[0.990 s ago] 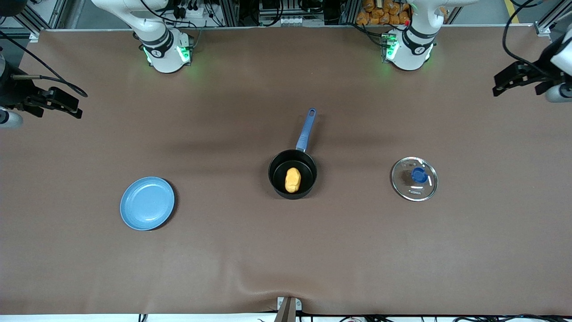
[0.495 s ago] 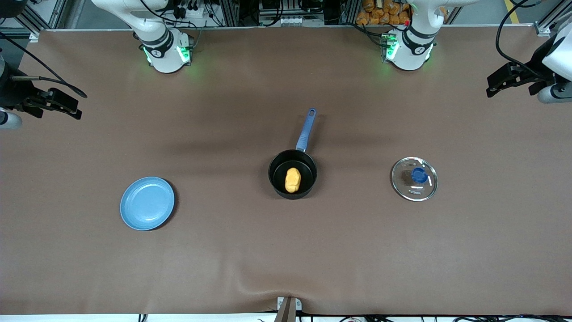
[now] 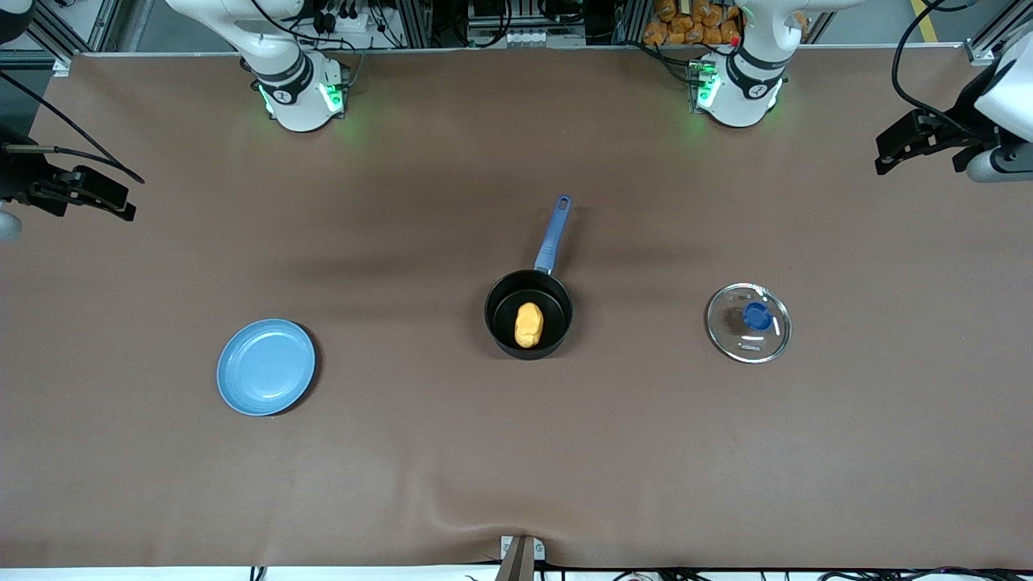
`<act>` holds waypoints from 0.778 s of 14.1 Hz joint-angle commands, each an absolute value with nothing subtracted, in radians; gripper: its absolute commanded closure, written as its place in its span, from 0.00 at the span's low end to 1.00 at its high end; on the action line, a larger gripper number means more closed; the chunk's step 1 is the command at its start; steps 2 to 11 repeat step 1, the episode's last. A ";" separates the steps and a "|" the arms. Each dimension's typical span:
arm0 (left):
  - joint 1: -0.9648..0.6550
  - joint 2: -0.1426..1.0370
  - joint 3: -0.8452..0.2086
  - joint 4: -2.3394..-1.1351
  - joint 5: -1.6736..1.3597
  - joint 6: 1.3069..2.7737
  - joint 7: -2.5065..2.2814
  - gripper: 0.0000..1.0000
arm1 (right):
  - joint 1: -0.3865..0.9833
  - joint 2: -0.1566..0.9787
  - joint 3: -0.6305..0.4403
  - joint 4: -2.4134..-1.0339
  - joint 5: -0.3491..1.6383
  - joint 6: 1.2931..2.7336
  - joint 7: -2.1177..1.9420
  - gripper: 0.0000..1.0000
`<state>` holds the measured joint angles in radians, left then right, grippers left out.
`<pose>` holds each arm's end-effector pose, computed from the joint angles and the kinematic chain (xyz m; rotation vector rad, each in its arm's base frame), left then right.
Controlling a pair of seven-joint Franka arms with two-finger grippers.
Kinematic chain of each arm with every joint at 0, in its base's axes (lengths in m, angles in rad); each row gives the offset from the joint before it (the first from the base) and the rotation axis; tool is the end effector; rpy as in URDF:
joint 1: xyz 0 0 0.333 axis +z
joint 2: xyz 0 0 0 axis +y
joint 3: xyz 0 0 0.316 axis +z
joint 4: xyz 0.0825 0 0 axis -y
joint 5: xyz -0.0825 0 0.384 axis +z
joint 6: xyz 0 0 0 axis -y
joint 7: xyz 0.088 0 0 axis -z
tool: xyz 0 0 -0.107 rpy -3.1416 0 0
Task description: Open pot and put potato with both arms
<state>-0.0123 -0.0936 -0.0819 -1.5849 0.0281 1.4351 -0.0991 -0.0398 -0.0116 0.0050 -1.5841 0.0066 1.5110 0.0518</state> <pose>0.5086 -0.0470 0.6562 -3.0996 -0.0132 0.0819 0.5439 -0.0182 0.6196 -3.1312 0.1354 0.0965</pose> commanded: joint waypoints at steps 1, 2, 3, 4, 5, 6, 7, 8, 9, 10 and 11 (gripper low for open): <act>-0.005 -0.110 -0.092 -1.583 0.038 1.437 -0.107 0.00 | -0.064 -0.011 0.021 -1.557 0.017 1.505 0.032 0.00; -0.005 -0.110 -0.092 -1.583 0.038 1.437 -0.107 0.00 | -0.064 -0.011 0.021 -1.557 0.017 1.505 0.032 0.00; -0.005 -0.110 -0.092 -1.583 0.038 1.437 -0.107 0.00 | -0.064 -0.011 0.021 -1.557 0.017 1.505 0.032 0.00; -0.005 -0.110 -0.092 -1.583 0.038 1.437 -0.107 0.00 | -0.064 -0.011 0.021 -1.557 0.017 1.505 0.032 0.00; -0.005 -0.110 -0.092 -1.583 0.038 1.437 -0.107 0.00 | -0.064 -0.011 0.021 -1.557 0.017 1.505 0.032 0.00; -0.005 -0.110 -0.092 -1.583 0.038 1.437 -0.107 0.00 | -0.064 -0.011 0.021 -1.557 0.017 1.505 0.032 0.00; -0.005 -0.110 -0.092 -1.583 0.038 1.437 -0.107 0.00 | -0.064 -0.011 0.021 -1.557 0.017 1.505 0.032 0.00; -0.005 -0.110 -0.092 -1.583 0.038 1.437 -0.107 0.00 | -0.064 -0.011 0.021 -1.557 0.017 1.505 0.032 0.00; -0.005 -0.110 -0.092 -1.583 0.038 1.437 -0.107 0.00 | -0.064 -0.011 0.021 -1.557 0.017 1.505 0.032 0.00; -0.005 -0.110 -0.092 -1.583 0.038 1.437 -0.107 0.00 | -0.064 -0.011 0.021 -1.557 0.017 1.505 0.032 0.00; -0.005 -0.110 -0.092 -1.583 0.038 1.437 -0.107 0.00 | -0.064 -0.011 0.021 -1.557 0.017 1.505 0.032 0.00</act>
